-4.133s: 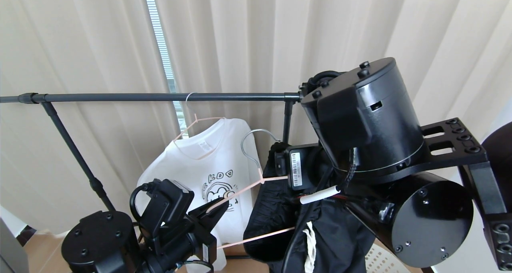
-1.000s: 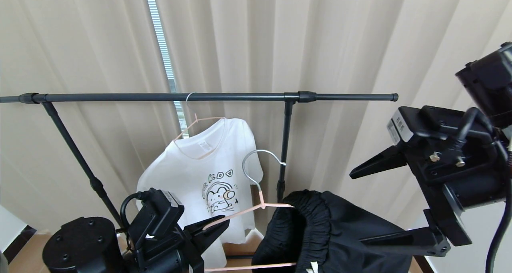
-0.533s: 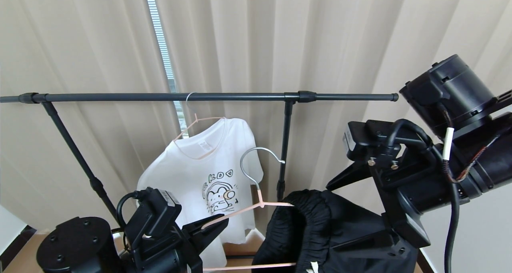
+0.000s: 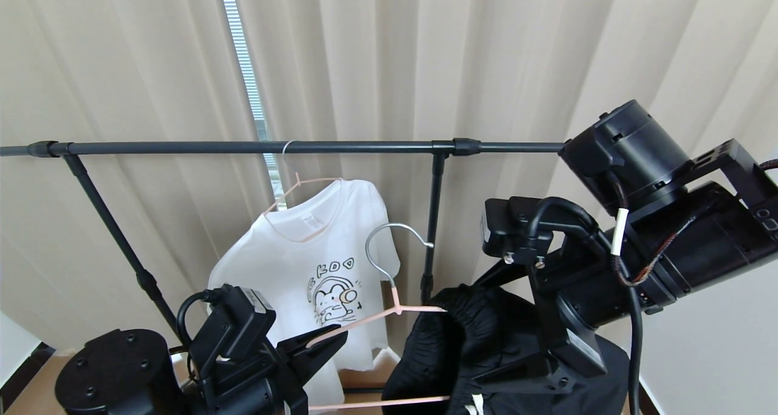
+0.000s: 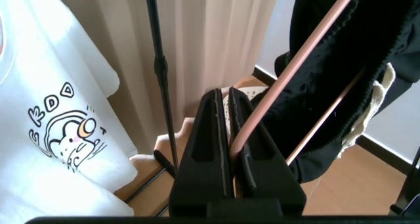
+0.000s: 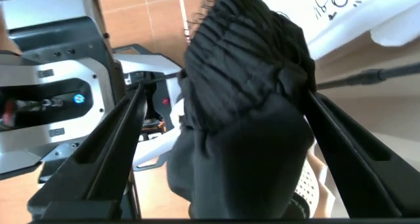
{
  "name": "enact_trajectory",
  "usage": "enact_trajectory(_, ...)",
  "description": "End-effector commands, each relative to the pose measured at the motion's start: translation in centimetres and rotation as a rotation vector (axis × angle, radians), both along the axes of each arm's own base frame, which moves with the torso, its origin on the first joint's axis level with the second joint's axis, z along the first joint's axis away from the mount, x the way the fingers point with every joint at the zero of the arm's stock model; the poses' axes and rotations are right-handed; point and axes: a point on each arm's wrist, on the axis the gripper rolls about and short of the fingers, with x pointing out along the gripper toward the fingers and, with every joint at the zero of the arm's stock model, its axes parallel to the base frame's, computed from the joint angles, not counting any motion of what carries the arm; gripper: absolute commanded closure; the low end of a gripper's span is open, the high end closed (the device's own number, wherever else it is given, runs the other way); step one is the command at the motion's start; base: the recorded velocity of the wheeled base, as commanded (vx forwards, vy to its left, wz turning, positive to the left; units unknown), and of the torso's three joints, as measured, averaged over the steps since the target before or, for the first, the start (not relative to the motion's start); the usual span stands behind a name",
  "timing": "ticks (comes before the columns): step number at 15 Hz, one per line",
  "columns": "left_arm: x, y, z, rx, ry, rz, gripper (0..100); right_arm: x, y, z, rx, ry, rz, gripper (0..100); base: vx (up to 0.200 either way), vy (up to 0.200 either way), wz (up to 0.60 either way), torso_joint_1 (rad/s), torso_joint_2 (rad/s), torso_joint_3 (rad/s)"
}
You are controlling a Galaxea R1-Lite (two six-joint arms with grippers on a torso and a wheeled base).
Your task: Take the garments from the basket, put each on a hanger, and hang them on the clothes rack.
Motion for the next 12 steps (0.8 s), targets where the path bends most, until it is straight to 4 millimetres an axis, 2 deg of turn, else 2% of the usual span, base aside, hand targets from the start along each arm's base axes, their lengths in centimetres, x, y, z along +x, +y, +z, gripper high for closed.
enact_trajectory(1,0.02,-0.02,0.04,-0.002,-0.002,0.0,100,0.48,0.47,-0.71,-0.013,0.013,0.002,0,0.0,0.0,0.0,0.0,0.0,0.0)
enact_trajectory(12,-0.06,0.0,0.2,-0.007,-0.008,-0.002,100,0.84,0.77,-0.95,-0.017,0.016,0.002,0,0.0,0.0,0.0,0.0,0.0,0.0)
